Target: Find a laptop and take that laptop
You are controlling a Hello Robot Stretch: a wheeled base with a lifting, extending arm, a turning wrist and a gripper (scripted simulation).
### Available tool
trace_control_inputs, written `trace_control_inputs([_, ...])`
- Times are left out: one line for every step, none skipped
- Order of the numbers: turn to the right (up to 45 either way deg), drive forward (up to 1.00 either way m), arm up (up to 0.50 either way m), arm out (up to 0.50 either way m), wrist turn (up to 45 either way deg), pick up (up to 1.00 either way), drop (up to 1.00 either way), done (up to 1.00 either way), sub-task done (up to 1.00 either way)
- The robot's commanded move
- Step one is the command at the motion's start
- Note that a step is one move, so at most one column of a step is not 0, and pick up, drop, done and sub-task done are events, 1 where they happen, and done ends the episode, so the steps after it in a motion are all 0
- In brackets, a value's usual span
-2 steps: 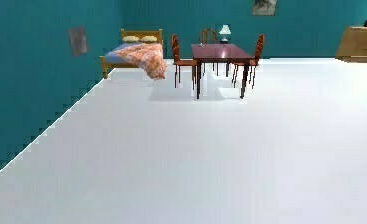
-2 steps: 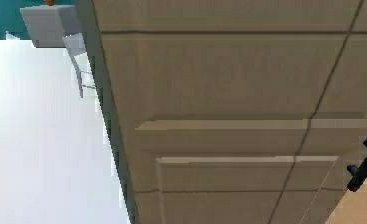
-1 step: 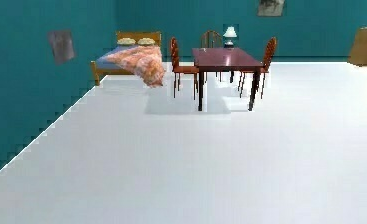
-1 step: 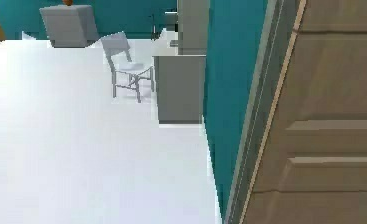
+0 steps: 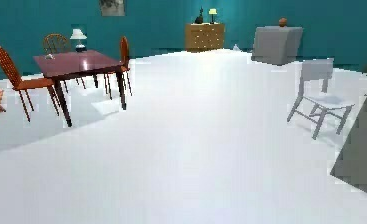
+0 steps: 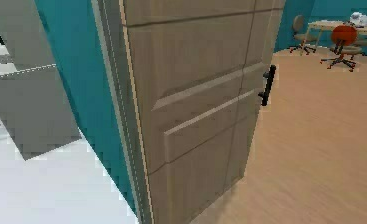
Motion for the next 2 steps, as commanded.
trace_control_inputs([0.0,0.45,0.00,0.00,0.0,0.00,0.00,0.00,0.00])
trace_control_inputs([21.0,0.00,0.00,0.00,0.0,0.00,0.00,0.00,0.00])
